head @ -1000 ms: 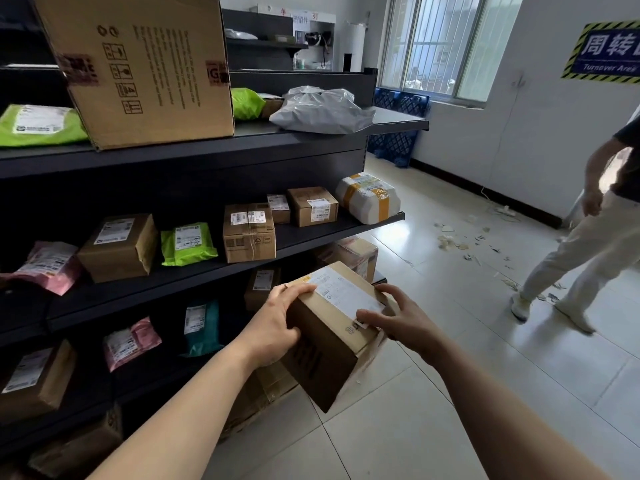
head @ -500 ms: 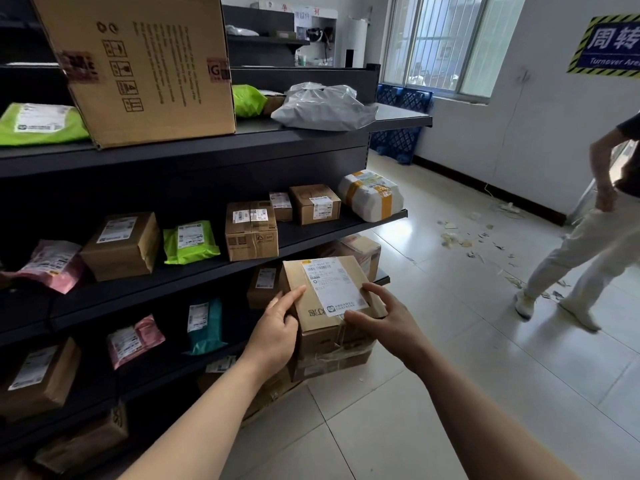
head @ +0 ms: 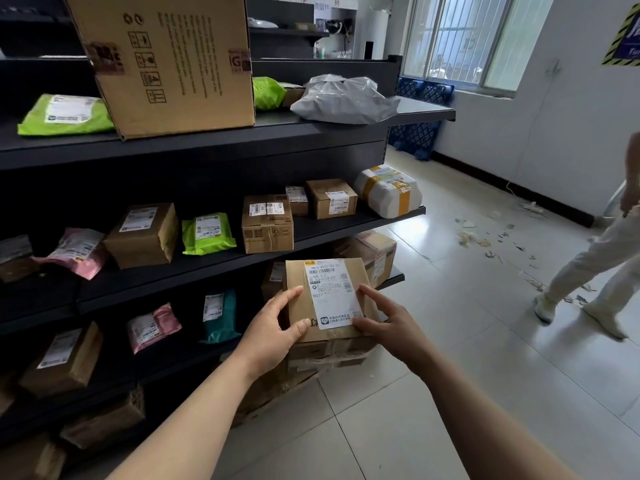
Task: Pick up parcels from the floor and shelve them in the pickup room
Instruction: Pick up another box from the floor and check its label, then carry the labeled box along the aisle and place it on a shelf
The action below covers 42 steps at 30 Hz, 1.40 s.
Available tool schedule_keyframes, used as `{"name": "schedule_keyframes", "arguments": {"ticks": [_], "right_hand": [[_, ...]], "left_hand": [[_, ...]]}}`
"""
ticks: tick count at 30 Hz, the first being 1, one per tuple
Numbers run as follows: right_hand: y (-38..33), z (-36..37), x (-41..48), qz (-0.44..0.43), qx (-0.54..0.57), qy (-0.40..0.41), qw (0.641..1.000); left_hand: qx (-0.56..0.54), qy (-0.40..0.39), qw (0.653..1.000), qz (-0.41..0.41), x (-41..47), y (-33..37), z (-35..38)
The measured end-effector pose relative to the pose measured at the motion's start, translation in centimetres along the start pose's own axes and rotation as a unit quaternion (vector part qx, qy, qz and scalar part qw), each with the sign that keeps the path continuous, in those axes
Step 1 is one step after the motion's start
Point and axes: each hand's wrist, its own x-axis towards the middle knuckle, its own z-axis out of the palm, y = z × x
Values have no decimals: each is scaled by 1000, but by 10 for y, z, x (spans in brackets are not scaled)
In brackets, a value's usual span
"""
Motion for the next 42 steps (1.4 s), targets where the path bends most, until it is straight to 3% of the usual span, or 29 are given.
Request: {"name": "schedule_keyframes", "arguments": {"ticks": [20,31,42], "right_hand": [[3,-23,20,-46,8,-65,997],[-23,6,45,-203,-130,-168,956],[-47,126,28,-285,-150,-325,889]], "left_hand": [[-48,68,996,-23,-3,2,24],[23,231,971,-59,-38,11,20],[-16,397,908,-130,-139,-29,-31]]}}
